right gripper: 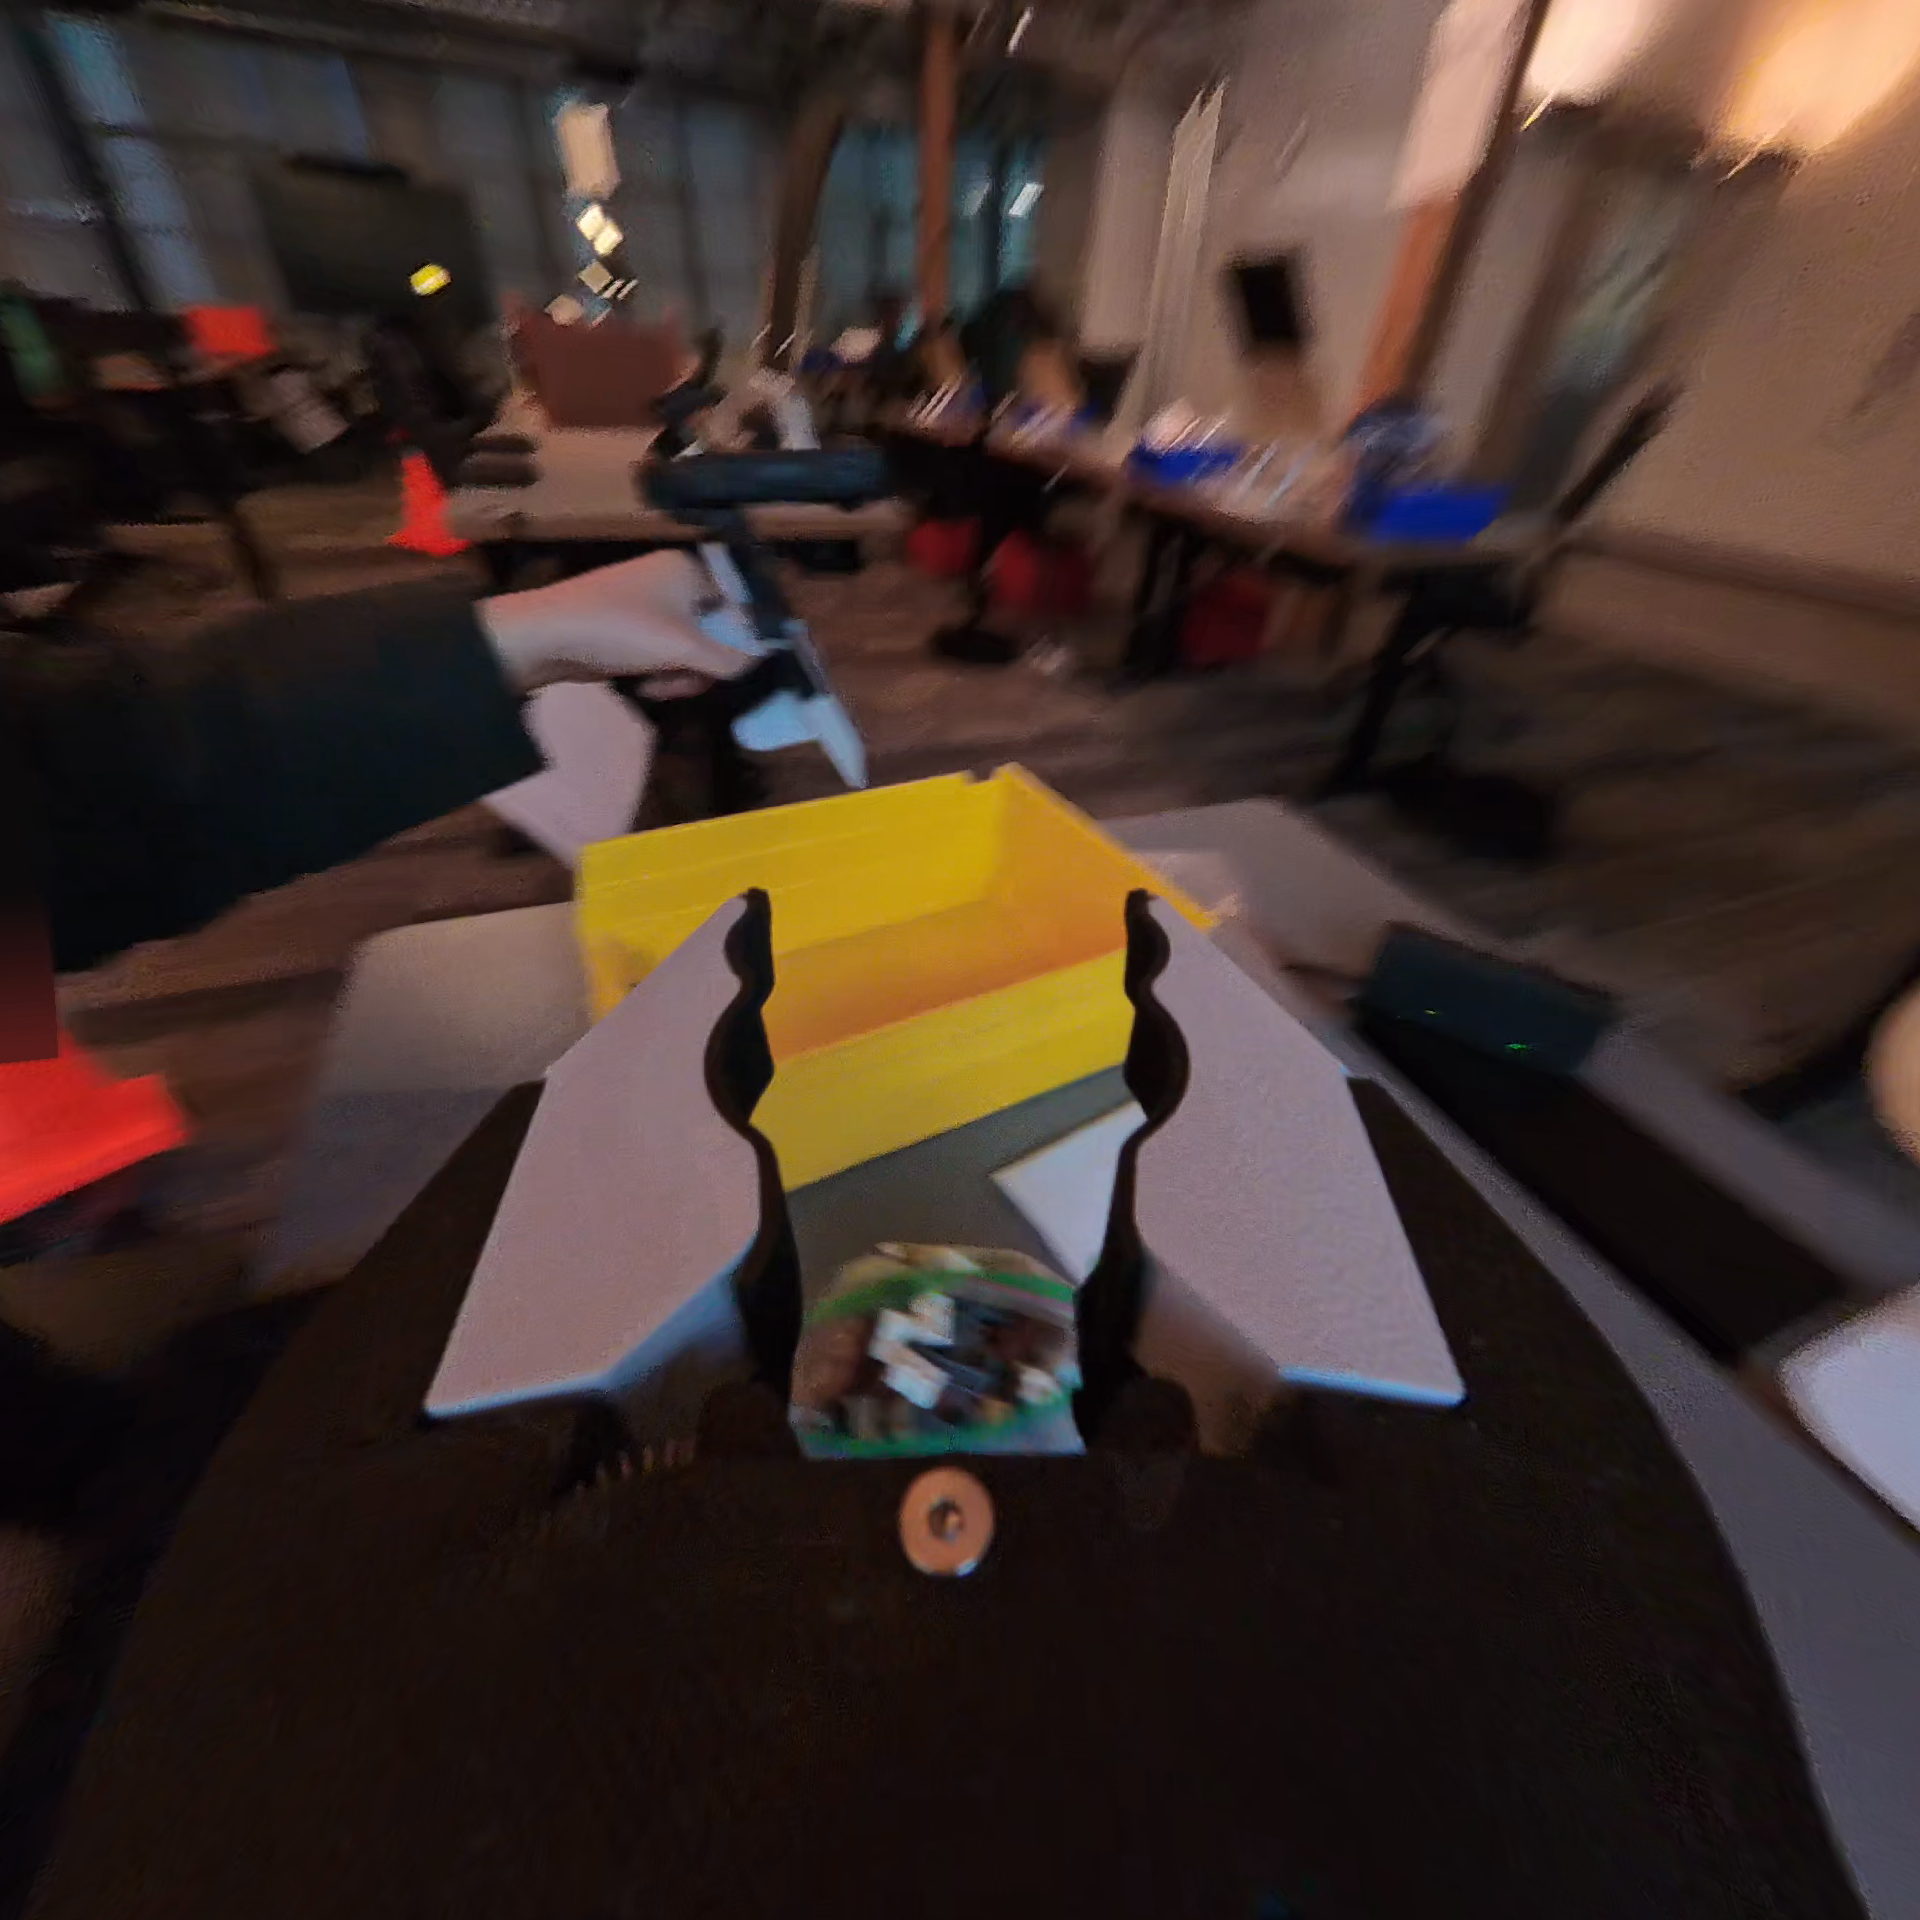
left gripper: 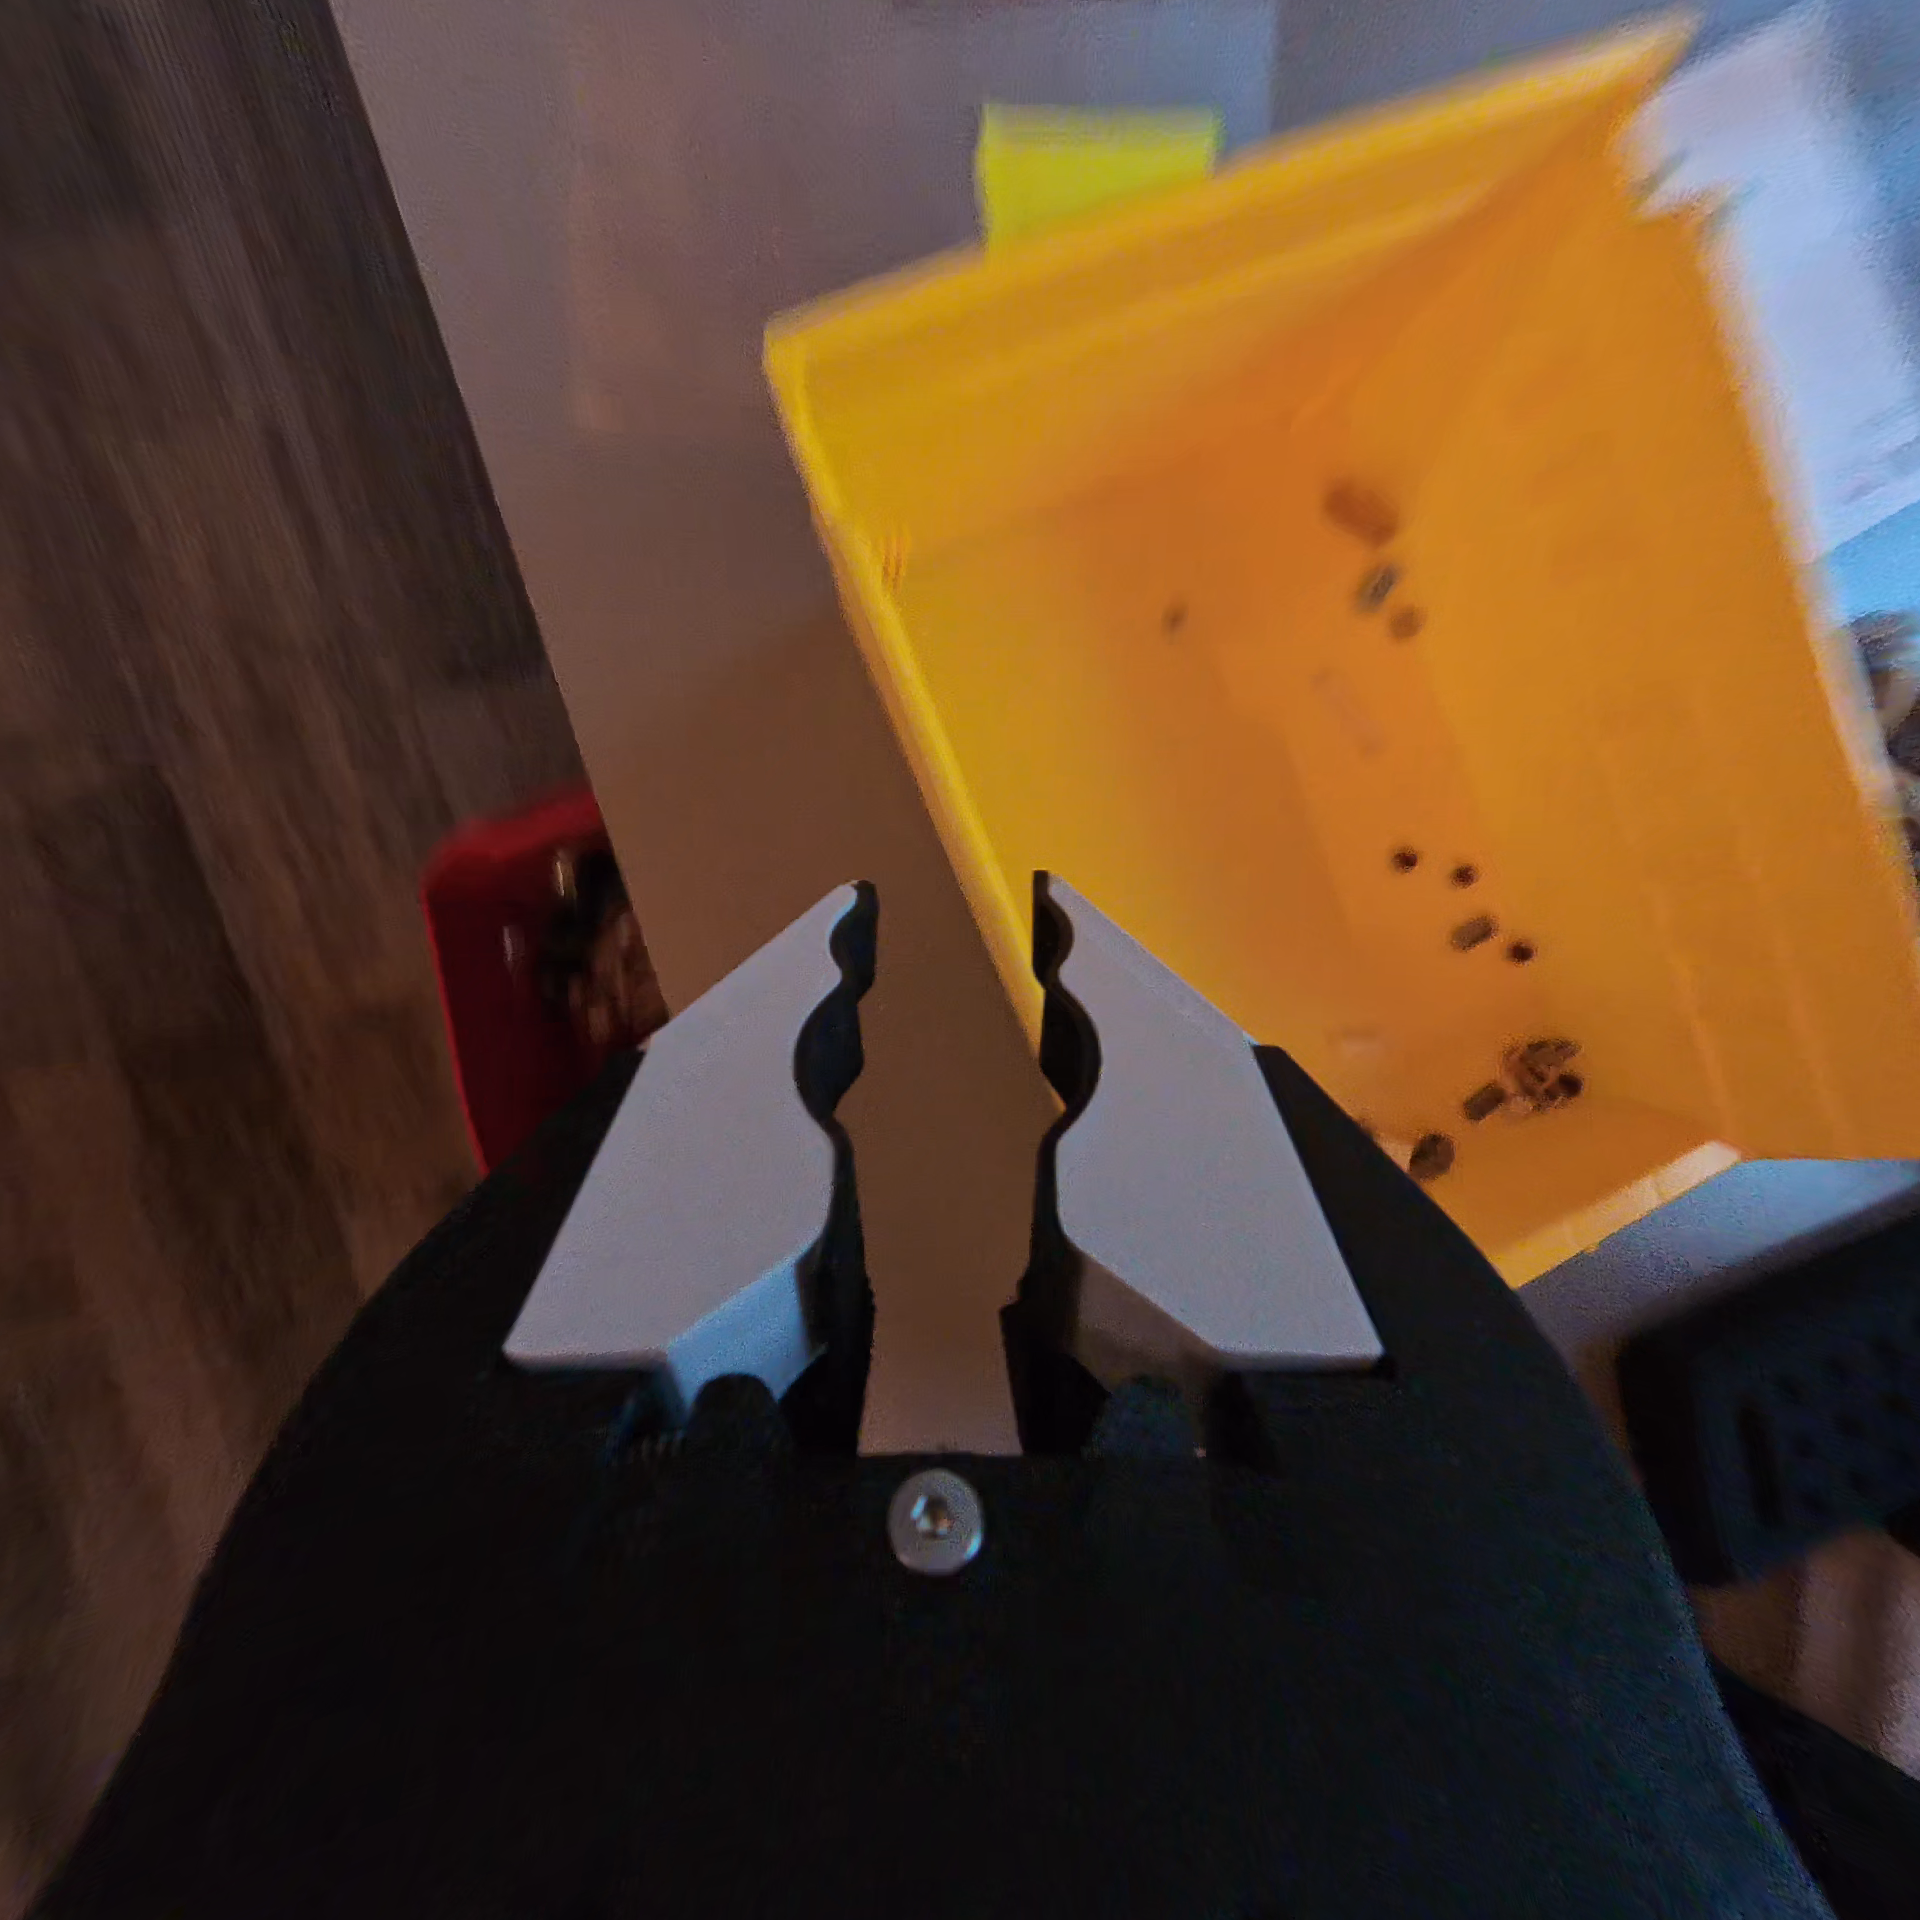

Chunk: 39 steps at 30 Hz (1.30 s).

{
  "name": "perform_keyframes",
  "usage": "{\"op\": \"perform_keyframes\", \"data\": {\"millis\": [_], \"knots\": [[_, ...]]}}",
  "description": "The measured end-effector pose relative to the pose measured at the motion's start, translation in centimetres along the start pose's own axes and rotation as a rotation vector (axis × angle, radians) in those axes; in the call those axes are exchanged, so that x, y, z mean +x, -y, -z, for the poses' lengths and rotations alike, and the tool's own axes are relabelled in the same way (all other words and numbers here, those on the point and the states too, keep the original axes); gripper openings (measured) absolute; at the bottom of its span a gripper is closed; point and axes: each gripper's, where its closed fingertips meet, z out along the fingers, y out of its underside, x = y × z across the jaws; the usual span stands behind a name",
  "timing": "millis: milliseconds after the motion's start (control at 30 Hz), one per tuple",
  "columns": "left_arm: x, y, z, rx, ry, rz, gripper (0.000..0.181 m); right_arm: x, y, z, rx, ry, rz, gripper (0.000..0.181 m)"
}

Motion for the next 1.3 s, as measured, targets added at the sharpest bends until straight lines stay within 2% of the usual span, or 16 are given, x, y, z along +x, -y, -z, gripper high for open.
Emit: {"op": "perform_keyframes", "data": {"millis": [33, 100, 167, 200, 267, 333, 400, 533, 633, 767, 867, 967, 1067, 1133, 1233, 1300], "knots": [[1.0, 1.2, 1.7, 0.136, -0.030, -0.053, 0.031, 0.9, -1.2, 1.6, 0.010, -0.042, 0.042, 0.068], [6.3, 2.6, 5.1, 0.400, -0.195, -0.219, 0.039, 2.9, -5.3, 4.1, -0.087, -0.098, 0.033, 0.067], [12.6, 1.5, 6.4, 0.568, -0.350, -0.422, 0.038, 4.9, -8.8, 5.9, -0.132, -0.146, -0.007, 0.063], [14.7, 0.5, 5.7, 0.601, -0.362, -0.520, 0.032, 5.8, -10.1, 6.5, -0.128, -0.159, -0.037, 0.061], [17.2, -1.9, 1.8, 0.483, -0.307, -0.672, 0.027, 7.4, -12.0, 7.3, -0.094, -0.184, -0.112, 0.059], [18.6, -4.5, -2.4, 0.243, -0.291, -0.729, 0.028, 8.4, -12.7, 7.7, -0.021, -0.187, -0.204, 0.056], [19.4, -5.9, -4.7, 0.091, -0.303, -0.754, 0.030, 8.6, -13.3, 8.2, -0.031, -0.166, -0.265, 0.055], [19.5, -6.0, -7.3, -0.012, -0.281, -0.845, 0.036, 8.8, -14.2, 9.2, -0.047, -0.181, -0.240, 0.053], [19.3, -6.5, -8.9, -0.082, -0.260, -0.905, 0.027, 8.5, -14.0, 9.1, -0.030, -0.151, -0.280, 0.053], [19.0, -7.6, -10.1, -0.175, -0.286, -0.883, 0.024, 7.9, -14.3, 8.7, -0.050, -0.124, -0.288, 0.053], [18.7, -7.8, -11.1, -0.171, -0.270, -0.902, 0.018, 7.5, -14.3, 8.5, -0.071, -0.119, -0.269, 0.052], [19.0, -7.6, -11.3, -0.129, -0.265, -0.929, 0.006, 7.2, -14.4, 8.5, -0.087, -0.110, -0.260, 0.049], [17.7, -7.9, -10.7, -0.181, -0.208, -0.924, 0.005, 7.3, -14.3, 8.6, -0.085, -0.117, -0.257, 0.048], [17.2, -6.6, -9.3, -0.118, -0.175, -0.858, 0.005, 7.5, -14.1, 8.8, -0.078, -0.127, -0.256, 0.047], [20.7, -2.0, -3.8, 0.124, -0.264, -0.710, 0.005, 8.0, -14.0, 9.1, -0.069, -0.152, -0.259, 0.046], [26.6, 0.5, 1.0, 0.292, -0.426, -0.686, 0.005, 8.2, -14.2, 9.1, -0.067, -0.158, -0.269, 0.045]]}}
